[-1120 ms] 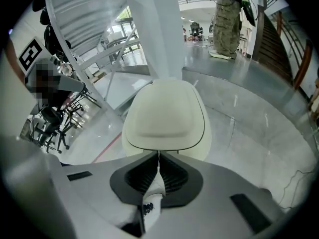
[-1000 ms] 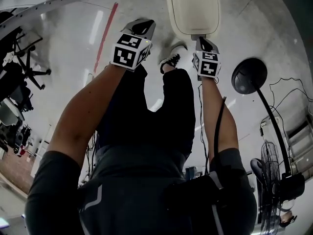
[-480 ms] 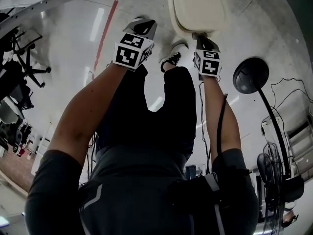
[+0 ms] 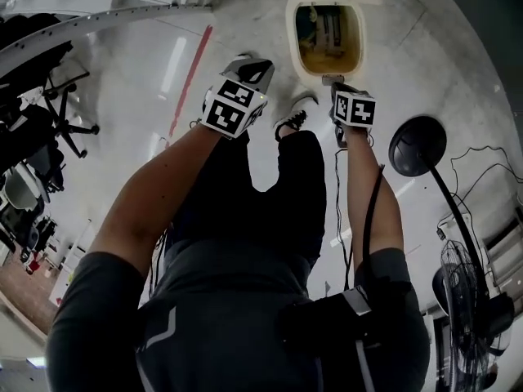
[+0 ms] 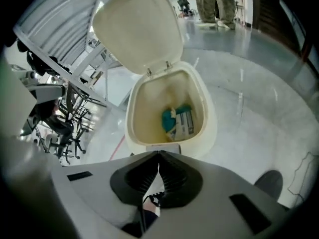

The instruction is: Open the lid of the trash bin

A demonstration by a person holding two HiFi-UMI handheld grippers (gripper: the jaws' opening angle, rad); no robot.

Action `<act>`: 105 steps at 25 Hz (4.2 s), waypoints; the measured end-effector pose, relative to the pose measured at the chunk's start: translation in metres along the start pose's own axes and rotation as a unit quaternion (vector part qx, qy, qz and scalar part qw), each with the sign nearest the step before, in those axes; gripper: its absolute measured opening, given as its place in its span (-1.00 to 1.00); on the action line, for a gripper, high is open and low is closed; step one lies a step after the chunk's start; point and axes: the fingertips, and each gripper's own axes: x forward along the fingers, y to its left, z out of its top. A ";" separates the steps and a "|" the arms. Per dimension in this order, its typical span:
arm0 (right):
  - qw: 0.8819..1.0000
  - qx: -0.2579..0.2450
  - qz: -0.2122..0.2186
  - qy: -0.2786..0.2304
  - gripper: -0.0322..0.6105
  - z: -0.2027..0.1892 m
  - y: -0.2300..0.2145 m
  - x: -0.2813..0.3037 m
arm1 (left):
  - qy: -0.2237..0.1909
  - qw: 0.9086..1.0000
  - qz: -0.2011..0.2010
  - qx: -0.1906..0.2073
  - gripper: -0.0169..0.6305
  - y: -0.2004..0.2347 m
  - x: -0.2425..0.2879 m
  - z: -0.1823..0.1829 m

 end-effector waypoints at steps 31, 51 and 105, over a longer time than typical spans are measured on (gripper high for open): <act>0.927 -0.081 0.040 -0.363 -0.81 0.141 0.183 -0.466 | -0.261 0.952 -0.139 0.082 -0.92 -0.114 -0.319 0.251; 0.789 -0.161 -0.038 -0.591 -0.81 0.172 0.265 -0.769 | -0.400 0.884 -0.174 0.171 -0.93 -0.206 -0.523 0.385; 0.718 -0.139 -0.214 -0.647 -0.82 0.178 0.226 -0.864 | -0.496 0.849 -0.048 0.176 -0.92 -0.206 -0.579 0.450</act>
